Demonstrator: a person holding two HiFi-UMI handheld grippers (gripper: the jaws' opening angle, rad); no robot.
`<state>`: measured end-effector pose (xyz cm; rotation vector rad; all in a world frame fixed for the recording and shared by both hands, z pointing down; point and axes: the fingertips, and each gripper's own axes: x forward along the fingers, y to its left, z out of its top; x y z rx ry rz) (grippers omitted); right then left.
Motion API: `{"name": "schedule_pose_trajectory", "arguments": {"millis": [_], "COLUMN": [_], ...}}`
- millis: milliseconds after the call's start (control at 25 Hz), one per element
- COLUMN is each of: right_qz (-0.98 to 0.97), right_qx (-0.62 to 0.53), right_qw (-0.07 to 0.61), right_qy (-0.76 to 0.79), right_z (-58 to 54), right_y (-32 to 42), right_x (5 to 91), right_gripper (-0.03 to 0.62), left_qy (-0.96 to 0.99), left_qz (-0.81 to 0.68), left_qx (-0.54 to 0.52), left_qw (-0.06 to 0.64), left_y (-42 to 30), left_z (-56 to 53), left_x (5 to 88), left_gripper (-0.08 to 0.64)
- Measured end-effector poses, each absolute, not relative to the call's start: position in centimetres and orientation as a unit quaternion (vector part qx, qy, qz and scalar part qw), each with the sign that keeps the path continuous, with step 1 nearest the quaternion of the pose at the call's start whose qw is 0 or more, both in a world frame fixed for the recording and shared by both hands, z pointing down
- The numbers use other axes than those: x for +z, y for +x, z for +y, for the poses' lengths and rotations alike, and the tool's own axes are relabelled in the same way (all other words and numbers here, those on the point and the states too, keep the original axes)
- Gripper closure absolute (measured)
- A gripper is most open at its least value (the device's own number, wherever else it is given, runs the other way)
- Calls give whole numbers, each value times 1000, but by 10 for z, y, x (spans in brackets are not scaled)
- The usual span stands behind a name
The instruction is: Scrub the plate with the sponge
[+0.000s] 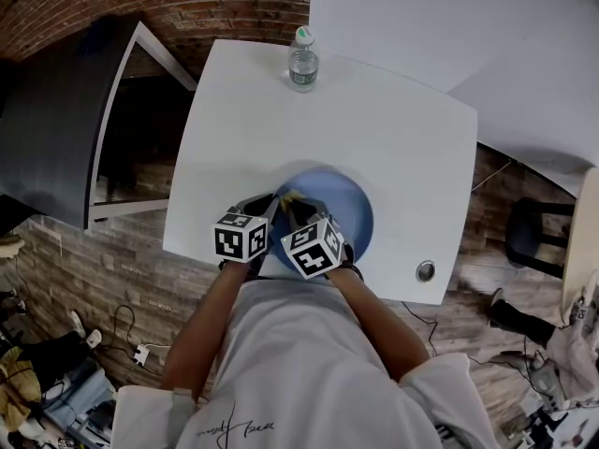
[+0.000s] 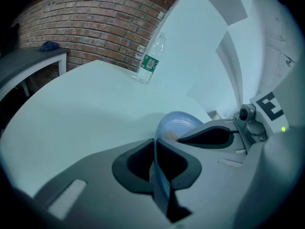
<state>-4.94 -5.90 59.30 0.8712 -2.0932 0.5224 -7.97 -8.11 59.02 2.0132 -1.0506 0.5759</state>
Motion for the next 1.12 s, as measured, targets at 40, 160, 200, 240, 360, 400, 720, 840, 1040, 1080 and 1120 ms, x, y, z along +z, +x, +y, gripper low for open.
{"name": "schedule_pose_trajectory", "arguments": {"millis": [40,160,200,240,360,400,720,840,1040,1080,1120], "right_qz": [-827,-833,-835,-836,-839,-840,-855,-858,-867,-871,-873], "right_qx": [204,203,204,206,217,221,219,211,197,194,192], "right_qw": [397,395,393,391,389,389,395,401,401,400,400], "right_qy": [341,331,328,324,313,309,256,243,219,212,204], "right_z": [-58,-55,-54,-52,-46,-45,-23,-12,-7,-5,-2], "right_y": [-51,-54,-55,-55,-53,-52,-66,-69,-81,-82,-82], "right_x": [593,594,595,595,597,596,593,595,592,592,593], "right_gripper": [578,578,578,578,571,571,569,569,571,571,571], "left_qy": [792,793,792,792,792,792,790,791,792,792,791], "left_qz": [-413,-412,-414,-415,-415,-414,-418,-415,-417,-419,-420], "left_qx": [226,225,226,227,227,226,222,226,224,223,222], "left_qw": [389,389,387,385,385,386,390,389,385,385,387], "left_y": [-80,-80,-81,-81,-78,-77,-80,-76,-82,-83,-82], "left_z": [-81,-82,-82,-81,-79,-78,-80,-80,-83,-83,-82], "left_x": [590,591,592,592,594,594,591,592,588,589,590], "left_gripper": [526,526,526,526,526,526,525,525,525,523,523]}}
